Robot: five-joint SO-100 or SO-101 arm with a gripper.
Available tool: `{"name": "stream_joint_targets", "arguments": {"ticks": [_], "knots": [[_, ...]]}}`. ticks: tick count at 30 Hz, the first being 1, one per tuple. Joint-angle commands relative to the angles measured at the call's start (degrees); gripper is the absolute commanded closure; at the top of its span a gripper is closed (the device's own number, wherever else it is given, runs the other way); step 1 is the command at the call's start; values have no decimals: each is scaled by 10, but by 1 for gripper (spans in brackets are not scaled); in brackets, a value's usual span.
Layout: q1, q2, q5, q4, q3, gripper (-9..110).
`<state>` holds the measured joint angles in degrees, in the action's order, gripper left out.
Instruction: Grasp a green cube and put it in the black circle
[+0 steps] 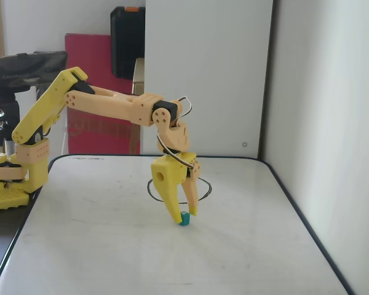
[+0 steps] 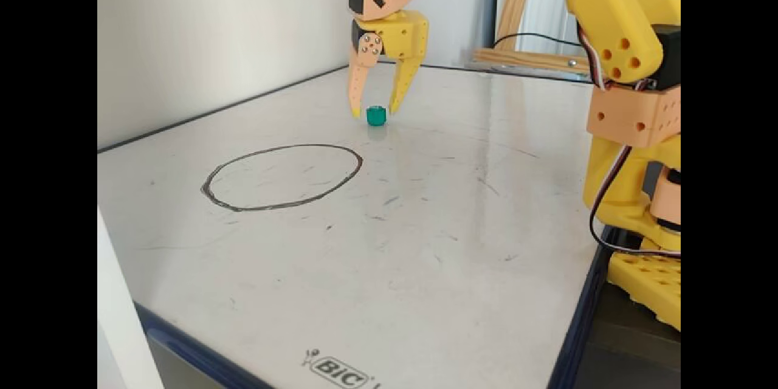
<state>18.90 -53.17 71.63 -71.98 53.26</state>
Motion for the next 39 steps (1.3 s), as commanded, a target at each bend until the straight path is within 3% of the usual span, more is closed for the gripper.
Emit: {"name": "stream_joint_targets", "arguments": {"ticks": [1,6,18,28,39], "knots": [[4,-3,2,5,-21,89],[4,4,-4,2,-31,101],[-24,-79,-34,-40,-48,101],[-155,-211,-134,-130,-51,101],[-296,-216,-251,-33,108,101]]}}
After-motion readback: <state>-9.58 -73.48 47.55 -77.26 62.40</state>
